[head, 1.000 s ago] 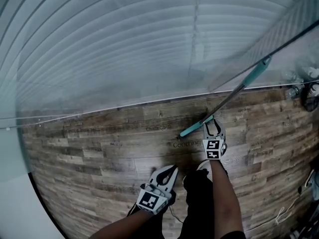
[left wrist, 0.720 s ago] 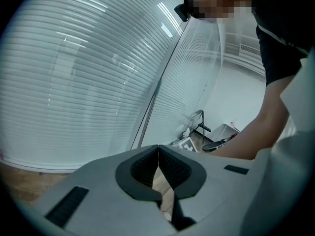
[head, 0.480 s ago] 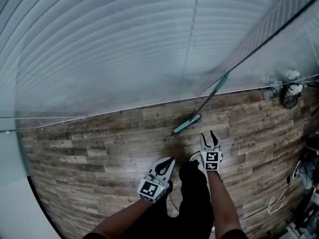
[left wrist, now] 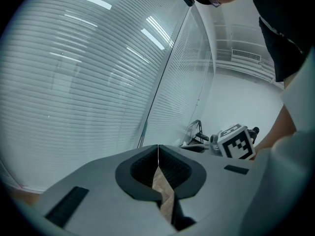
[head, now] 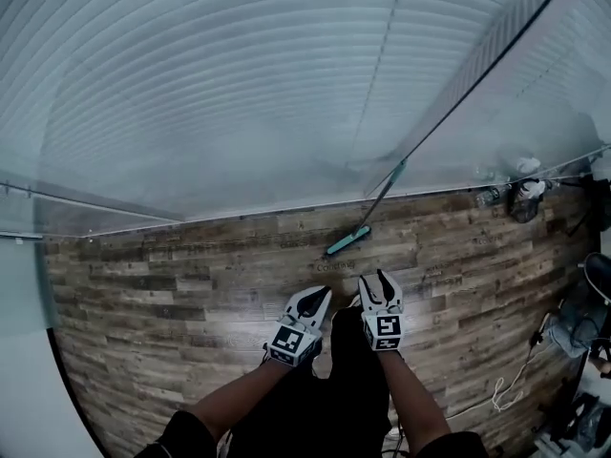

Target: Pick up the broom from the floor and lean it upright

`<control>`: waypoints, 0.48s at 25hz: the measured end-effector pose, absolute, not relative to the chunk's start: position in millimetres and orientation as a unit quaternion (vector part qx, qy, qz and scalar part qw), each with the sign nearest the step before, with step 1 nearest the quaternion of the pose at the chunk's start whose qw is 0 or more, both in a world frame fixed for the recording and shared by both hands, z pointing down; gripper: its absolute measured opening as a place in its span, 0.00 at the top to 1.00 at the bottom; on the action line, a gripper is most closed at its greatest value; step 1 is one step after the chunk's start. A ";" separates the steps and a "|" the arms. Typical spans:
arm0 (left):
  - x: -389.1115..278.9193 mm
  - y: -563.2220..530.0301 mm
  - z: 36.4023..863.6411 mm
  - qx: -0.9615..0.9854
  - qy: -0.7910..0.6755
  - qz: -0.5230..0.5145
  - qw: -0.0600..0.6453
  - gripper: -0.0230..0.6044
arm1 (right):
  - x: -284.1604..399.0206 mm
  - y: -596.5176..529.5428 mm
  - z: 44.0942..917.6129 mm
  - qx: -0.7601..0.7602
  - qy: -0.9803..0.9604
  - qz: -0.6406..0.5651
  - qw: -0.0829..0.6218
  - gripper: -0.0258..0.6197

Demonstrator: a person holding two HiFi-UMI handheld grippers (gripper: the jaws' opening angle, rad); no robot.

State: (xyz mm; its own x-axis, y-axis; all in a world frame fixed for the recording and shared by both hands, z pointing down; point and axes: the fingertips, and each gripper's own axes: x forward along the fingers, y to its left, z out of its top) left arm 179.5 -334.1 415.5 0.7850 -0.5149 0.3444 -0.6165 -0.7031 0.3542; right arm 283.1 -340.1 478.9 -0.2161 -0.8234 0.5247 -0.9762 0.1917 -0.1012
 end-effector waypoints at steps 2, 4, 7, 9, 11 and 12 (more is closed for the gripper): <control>172.9 -331.7 391.1 0.916 -0.316 0.105 0.223 0.93 | 267.1 -329.9 442.4 0.600 -0.756 0.206 0.160 0.68; 164.8 -326.3 366.9 0.916 -0.323 0.095 0.219 0.93 | 254.4 -317.5 407.8 0.604 -0.758 0.200 0.141 0.68; 148.3 -314.3 341.6 0.913 -0.339 0.092 0.208 0.93 | 242.2 -294.8 360.5 0.617 -0.756 0.190 0.113 0.68; 143.6 -310.0 327.1 0.917 -0.340 0.088 0.191 0.93 | 237.2 -283.4 331.5 0.615 -0.762 0.175 0.102 0.68; 142.5 -302.6 307.5 0.921 -0.336 0.077 0.184 0.93 | 234.3 -272.4 304.0 0.612 -0.769 0.158 0.094 0.68; 142.2 -297.2 298.4 0.923 -0.331 0.071 0.184 0.93 | 233.9 -267.2 292.5 0.613 -0.770 0.151 0.090 0.68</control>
State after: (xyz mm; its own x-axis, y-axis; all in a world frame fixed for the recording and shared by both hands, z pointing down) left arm 142.2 -297.2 298.4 0.7706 -0.5850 0.2530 -0.6373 -0.7133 0.2915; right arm 233.9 -267.2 292.5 -0.2328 -0.9170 0.3237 -0.9714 0.2031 -0.1234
